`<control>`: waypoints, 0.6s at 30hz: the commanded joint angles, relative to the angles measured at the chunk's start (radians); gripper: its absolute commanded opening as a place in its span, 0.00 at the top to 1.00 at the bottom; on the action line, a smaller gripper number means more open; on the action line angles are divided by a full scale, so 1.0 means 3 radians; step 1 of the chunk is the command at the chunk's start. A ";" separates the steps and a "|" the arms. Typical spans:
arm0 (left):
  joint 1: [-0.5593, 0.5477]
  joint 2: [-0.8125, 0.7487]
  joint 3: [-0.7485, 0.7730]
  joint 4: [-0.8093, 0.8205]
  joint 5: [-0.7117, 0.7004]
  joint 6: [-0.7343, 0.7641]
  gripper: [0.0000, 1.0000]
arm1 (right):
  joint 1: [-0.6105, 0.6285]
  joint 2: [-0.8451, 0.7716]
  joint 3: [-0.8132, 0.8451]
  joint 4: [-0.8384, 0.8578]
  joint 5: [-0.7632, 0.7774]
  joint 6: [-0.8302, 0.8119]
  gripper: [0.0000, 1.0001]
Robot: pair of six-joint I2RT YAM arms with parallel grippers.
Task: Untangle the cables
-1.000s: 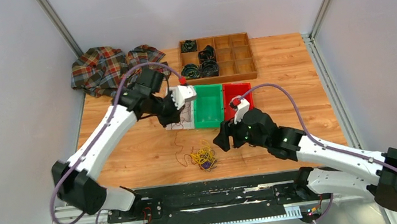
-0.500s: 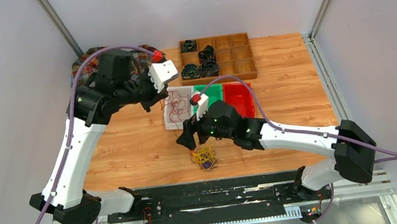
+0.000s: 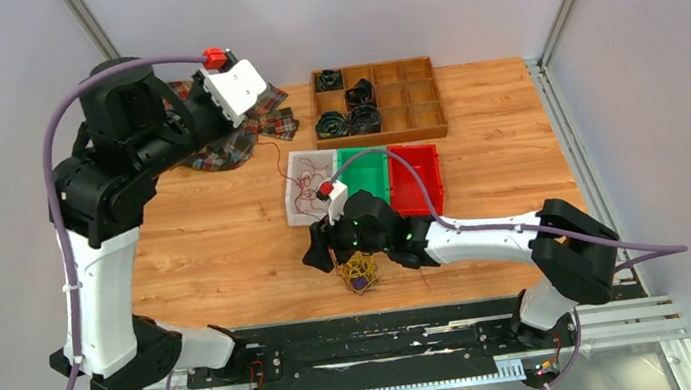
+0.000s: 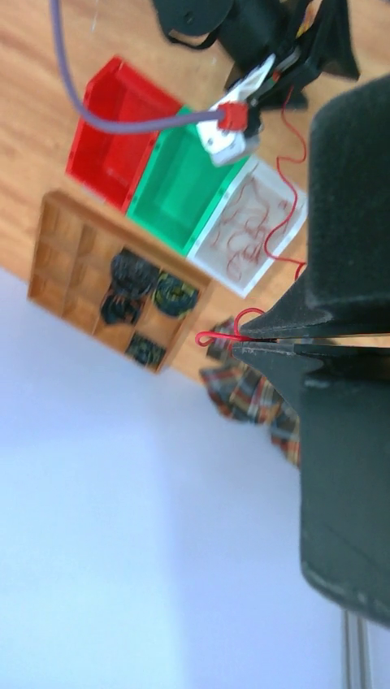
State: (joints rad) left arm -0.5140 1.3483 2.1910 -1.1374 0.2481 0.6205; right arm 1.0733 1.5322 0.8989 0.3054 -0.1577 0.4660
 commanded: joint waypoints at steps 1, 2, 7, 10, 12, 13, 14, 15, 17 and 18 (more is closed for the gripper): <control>-0.0025 0.0105 0.0516 0.0018 -0.0350 0.0288 1.00 | 0.0039 0.0177 -0.0072 0.0235 -0.0021 0.0132 0.42; -0.0025 0.0140 0.0651 0.0020 -0.0404 0.0349 1.00 | 0.0042 0.0205 -0.0092 0.0264 -0.0033 0.0153 0.42; -0.0022 0.0198 0.1046 0.0323 -0.0690 0.0579 1.00 | 0.0043 0.0309 -0.0245 0.0402 -0.0021 0.0251 0.41; -0.0025 0.0112 0.0981 0.0751 -0.0860 0.0755 1.00 | 0.0047 0.0345 -0.0304 0.0443 -0.0017 0.0285 0.41; -0.0024 0.0066 0.0957 0.1048 -0.0953 0.0838 1.00 | 0.0052 0.0382 -0.0308 0.0420 -0.0001 0.0284 0.41; -0.0022 0.0053 0.0951 0.1186 -0.0979 0.0871 1.00 | 0.0053 0.0414 -0.0295 0.0400 0.0000 0.0283 0.41; -0.0025 0.0037 0.0938 0.1269 -0.0996 0.0894 1.00 | 0.0053 0.0447 -0.0288 0.0383 0.0002 0.0281 0.41; -0.0025 0.0018 0.0907 0.1335 -0.1011 0.0919 1.00 | 0.0053 0.0480 -0.0280 0.0374 0.0001 0.0280 0.41; -0.0022 -0.0037 0.0835 0.1402 -0.1012 0.0940 0.99 | 0.0056 0.0515 -0.0250 0.0359 -0.0007 0.0278 0.42; -0.0021 -0.0058 0.0796 0.1416 -0.1007 0.0955 1.00 | 0.0058 0.0524 -0.0238 0.0342 -0.0010 0.0266 0.43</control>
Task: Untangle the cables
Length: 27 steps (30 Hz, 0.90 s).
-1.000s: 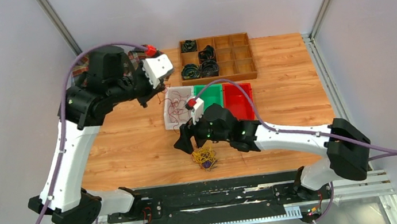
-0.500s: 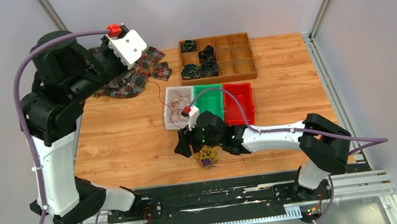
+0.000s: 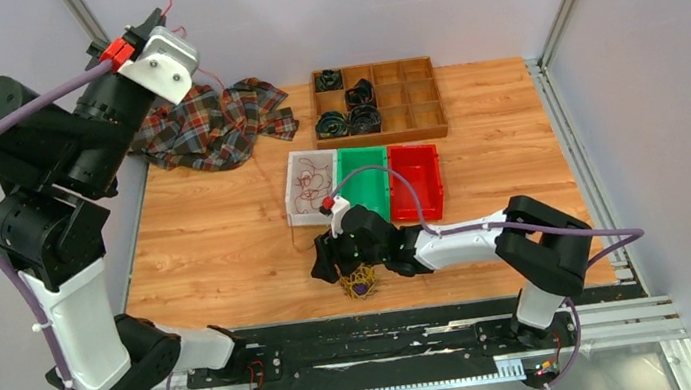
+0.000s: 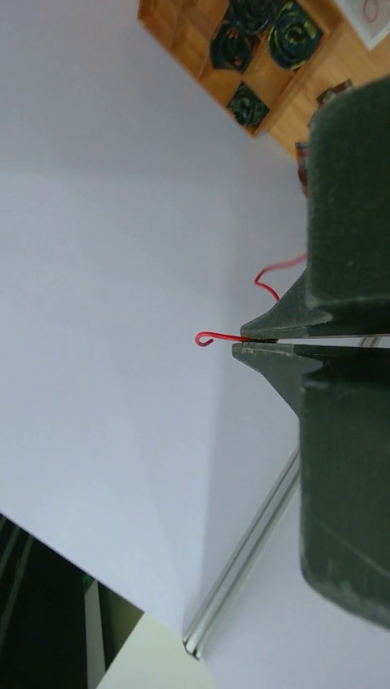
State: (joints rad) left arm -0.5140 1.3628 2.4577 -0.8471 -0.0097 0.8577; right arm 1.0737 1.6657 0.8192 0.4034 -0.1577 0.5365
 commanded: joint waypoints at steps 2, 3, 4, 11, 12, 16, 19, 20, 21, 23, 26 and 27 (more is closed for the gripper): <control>-0.0022 -0.0154 -0.0173 0.0494 -0.0159 0.0200 1.00 | 0.0057 0.0094 0.0093 -0.0050 0.0003 -0.0009 0.48; -0.0023 -0.0176 -0.0210 0.0536 -0.0172 0.0229 1.00 | 0.0057 0.0104 0.0131 -0.0109 0.0009 -0.0032 0.51; -0.0024 -0.0195 -0.0242 0.0588 -0.0188 0.0247 1.00 | 0.0057 0.0104 0.0171 -0.0170 0.0011 -0.0065 0.53; -0.0023 -0.0226 -0.0295 0.0749 -0.0242 0.0384 1.00 | 0.0052 0.0049 0.0309 -0.0416 0.0086 -0.0224 0.55; -0.0020 -0.0231 -0.0313 0.0848 -0.0270 0.0398 1.00 | 0.0048 0.0000 0.0326 -0.0455 0.0101 -0.0239 0.58; -0.0025 -0.0236 -0.0323 0.1028 -0.0280 0.0335 1.00 | 0.0031 -0.0270 0.0506 -0.0590 0.0171 -0.0408 0.78; -0.0023 -0.0303 -0.0477 0.0958 -0.0255 0.0128 1.00 | 0.0014 -0.0434 0.0757 -0.0728 0.0264 -0.0572 0.99; -0.0025 -0.0354 -0.0581 0.0927 -0.0251 0.0049 0.99 | 0.0008 -0.0481 0.0823 -0.0751 0.0285 -0.0622 1.00; -0.0024 -0.0441 -0.0718 0.0901 -0.0238 -0.0034 1.00 | 0.0002 -0.0526 0.0871 -0.0754 0.0292 -0.0663 0.99; -0.0020 -0.0600 -0.1053 0.0845 -0.0198 -0.0175 1.00 | -0.0011 -0.0605 0.0943 -0.0754 0.0319 -0.0727 0.99; -0.0024 -0.0846 -0.1686 0.0800 -0.0184 -0.0381 1.00 | -0.0065 -0.0693 0.1052 -0.0763 0.0304 -0.0771 0.99; -0.0022 -0.0909 -0.1847 0.0764 -0.0172 -0.0468 1.00 | -0.0092 -0.0726 0.1087 -0.0763 0.0283 -0.0775 0.99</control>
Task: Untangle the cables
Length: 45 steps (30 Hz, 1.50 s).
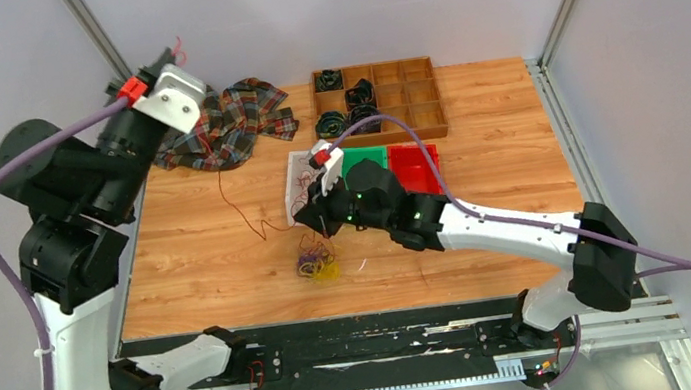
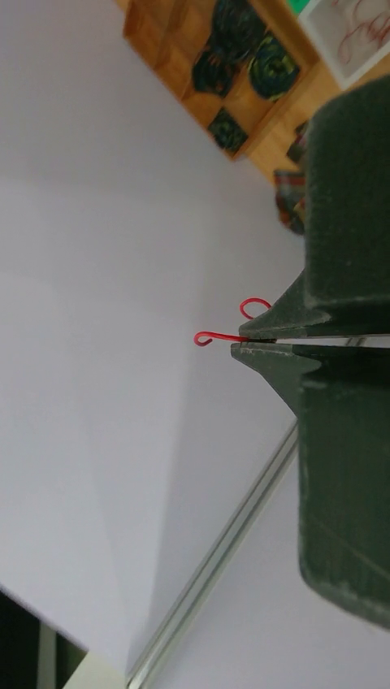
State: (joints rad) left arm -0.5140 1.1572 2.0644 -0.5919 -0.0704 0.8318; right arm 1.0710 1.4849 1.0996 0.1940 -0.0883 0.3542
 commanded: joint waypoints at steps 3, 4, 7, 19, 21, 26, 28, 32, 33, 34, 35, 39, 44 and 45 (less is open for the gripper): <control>-0.0024 -0.0356 -0.0846 -0.0310 0.0206 -0.0724 0.99 | -0.0138 -0.0210 0.0277 -0.0049 -0.0054 -0.0176 0.99; -0.0021 -0.0403 -0.0949 -0.0360 0.0284 -0.0868 0.99 | -0.0139 -0.0238 0.0318 -0.0044 -0.0050 -0.0199 0.99; -0.0021 -0.0592 -0.1339 -0.0413 0.0634 -0.1262 1.00 | -0.0151 -0.0282 0.0496 -0.0108 -0.0029 -0.0298 0.99; -0.0020 -0.0903 -0.1979 -0.0399 0.1405 -0.1682 0.99 | -0.0388 -0.0424 0.1121 -0.0235 -0.0324 -0.0318 0.99; -0.0020 -0.0979 -0.2153 -0.0333 0.1733 -0.1842 0.99 | -0.0394 -0.0421 0.1124 -0.0188 -0.0351 -0.0254 0.99; -0.0020 -0.1083 -0.2516 0.0072 0.1736 -0.2156 1.00 | -0.0476 -0.0350 0.1395 -0.0213 -0.0375 -0.0238 0.99; -0.0020 -0.1059 -0.2494 0.0201 0.1681 -0.2171 1.00 | -0.0535 -0.0333 0.1589 -0.0234 -0.0423 -0.0231 1.00; -0.0020 -0.1043 -0.2492 0.0384 0.2001 -0.2321 0.99 | -0.0563 -0.0198 0.2019 -0.0338 -0.0604 -0.0197 0.99; -0.0020 -0.1036 -0.2526 0.0424 0.2085 -0.2415 0.99 | -0.0561 -0.0149 0.2105 -0.0370 -0.0652 -0.0180 1.00; -0.0020 -0.1023 -0.2563 0.0467 0.2171 -0.2498 0.99 | -0.0563 -0.0109 0.2167 -0.0389 -0.0677 -0.0158 0.99; -0.0020 -0.1013 -0.2610 0.0524 0.2206 -0.2586 1.00 | -0.0562 -0.0084 0.2201 -0.0387 -0.0685 -0.0156 0.99; -0.0020 -0.0961 -0.2758 0.0833 0.2372 -0.2876 0.84 | -0.0563 -0.0051 0.2290 -0.0355 -0.0690 -0.0126 0.99; -0.0020 -0.0853 -0.2836 0.1177 0.2351 -0.3071 0.70 | -0.0563 0.0035 0.2322 -0.0409 -0.0753 -0.0079 0.99; -0.0022 -0.0836 -0.2842 0.1191 0.2235 -0.3033 0.69 | -0.0563 0.0054 0.2309 -0.0428 -0.0738 -0.0088 0.99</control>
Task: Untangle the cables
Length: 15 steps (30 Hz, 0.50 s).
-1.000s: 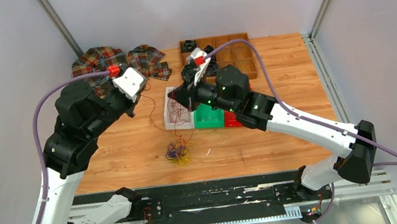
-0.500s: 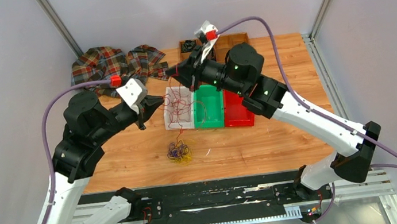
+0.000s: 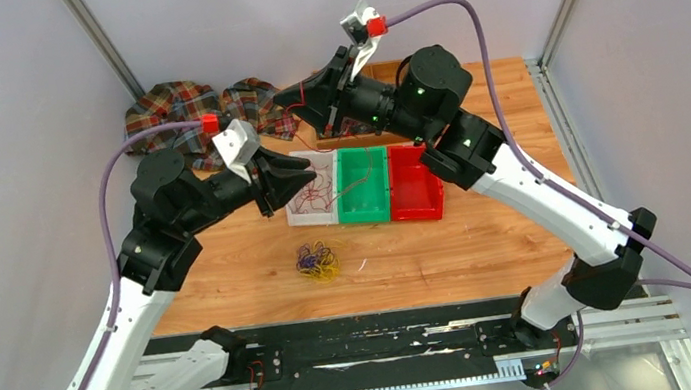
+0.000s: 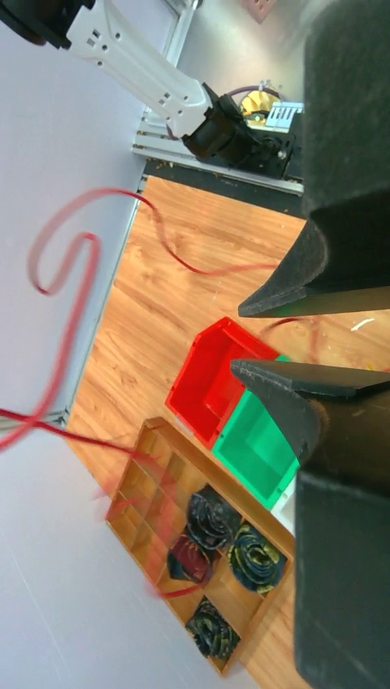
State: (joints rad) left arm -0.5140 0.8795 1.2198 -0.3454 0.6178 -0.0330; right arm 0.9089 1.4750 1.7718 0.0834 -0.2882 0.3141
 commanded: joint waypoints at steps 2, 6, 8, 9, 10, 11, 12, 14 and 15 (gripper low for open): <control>-0.0011 0.0109 -0.0058 0.0394 -0.0288 -0.0032 0.71 | -0.0035 0.0129 0.0048 -0.0081 -0.0053 0.0033 0.99; 0.0010 0.0138 -0.0107 0.0291 -0.0529 0.0201 0.75 | -0.0111 0.0241 0.0016 -0.0093 -0.0048 0.0044 0.99; 0.0027 0.0113 -0.0166 0.0253 -0.0604 0.0273 0.76 | -0.0179 0.0298 -0.0039 -0.0040 -0.0067 0.0107 1.00; 0.0034 0.0093 -0.0208 0.0256 -0.0612 0.0313 0.77 | -0.0195 0.0318 -0.0071 -0.0012 -0.0082 0.0139 0.99; 0.0036 0.0075 -0.0252 0.0261 -0.0635 0.0346 0.77 | -0.0224 0.0349 -0.0096 0.0011 -0.0089 0.0161 0.99; 0.0039 0.0064 -0.0295 0.0269 -0.0650 0.0370 0.78 | -0.0244 0.0382 -0.0110 0.0025 -0.0101 0.0178 0.99; 0.0041 0.0060 -0.0325 0.0268 -0.0664 0.0399 0.78 | -0.0270 0.0419 -0.0118 0.0036 -0.0118 0.0198 0.99; 0.0040 0.0060 -0.0369 0.0275 -0.0673 0.0459 0.80 | -0.0312 0.0490 -0.0119 0.0042 -0.0136 0.0235 0.99; 0.0045 0.0064 -0.0374 0.0276 -0.0680 0.0494 0.81 | -0.0331 0.0519 -0.0115 0.0058 -0.0141 0.0254 0.99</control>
State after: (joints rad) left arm -0.5072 0.9096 1.1263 -0.2871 0.4465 0.0547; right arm 0.8383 1.5974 1.7435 0.0620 -0.3012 0.3519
